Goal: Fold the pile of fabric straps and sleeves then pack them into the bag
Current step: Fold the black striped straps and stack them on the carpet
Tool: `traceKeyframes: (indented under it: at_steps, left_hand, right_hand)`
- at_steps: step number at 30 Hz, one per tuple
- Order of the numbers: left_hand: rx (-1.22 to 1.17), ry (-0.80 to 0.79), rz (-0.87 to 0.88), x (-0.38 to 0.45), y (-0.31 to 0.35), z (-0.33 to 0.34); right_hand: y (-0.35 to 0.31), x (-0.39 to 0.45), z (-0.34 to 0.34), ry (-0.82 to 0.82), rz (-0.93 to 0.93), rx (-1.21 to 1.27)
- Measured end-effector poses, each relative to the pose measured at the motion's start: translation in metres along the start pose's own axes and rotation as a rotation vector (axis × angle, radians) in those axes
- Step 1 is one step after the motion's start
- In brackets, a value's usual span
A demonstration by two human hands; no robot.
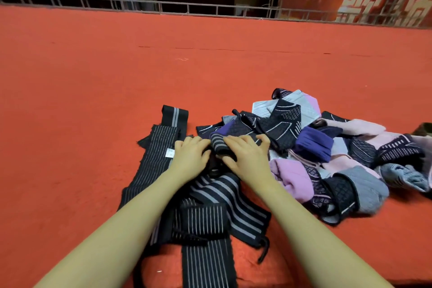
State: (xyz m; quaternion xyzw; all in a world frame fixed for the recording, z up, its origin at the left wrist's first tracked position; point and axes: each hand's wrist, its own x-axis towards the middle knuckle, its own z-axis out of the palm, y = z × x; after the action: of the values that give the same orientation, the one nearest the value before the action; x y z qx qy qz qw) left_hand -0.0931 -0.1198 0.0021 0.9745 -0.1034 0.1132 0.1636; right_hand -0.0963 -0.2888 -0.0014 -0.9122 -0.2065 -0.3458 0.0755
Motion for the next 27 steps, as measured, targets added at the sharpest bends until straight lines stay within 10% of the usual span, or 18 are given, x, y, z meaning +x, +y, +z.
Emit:
traceKeyframes:
  at_steps: [6, 14, 20, 27]
  left_hand:
    - [-0.090, 0.133, -0.121, -0.010, 0.004, -0.009]
    - [-0.033, -0.128, -0.097, -0.004, 0.027, 0.001]
    - [0.216, -0.109, -0.028, -0.009, 0.024, 0.005]
    - [0.083, 0.082, 0.039, -0.021, 0.020, -0.002]
  right_hand:
    - [0.005, -0.004, -0.010, -0.315, -0.011, 0.201]
    - [0.013, -0.013, -0.006, -0.134, 0.298, -0.090]
    - [0.015, -0.023, 0.005, -0.329, 0.359, -0.097]
    - [0.007, -0.025, -0.002, -0.126, 0.318, 0.121]
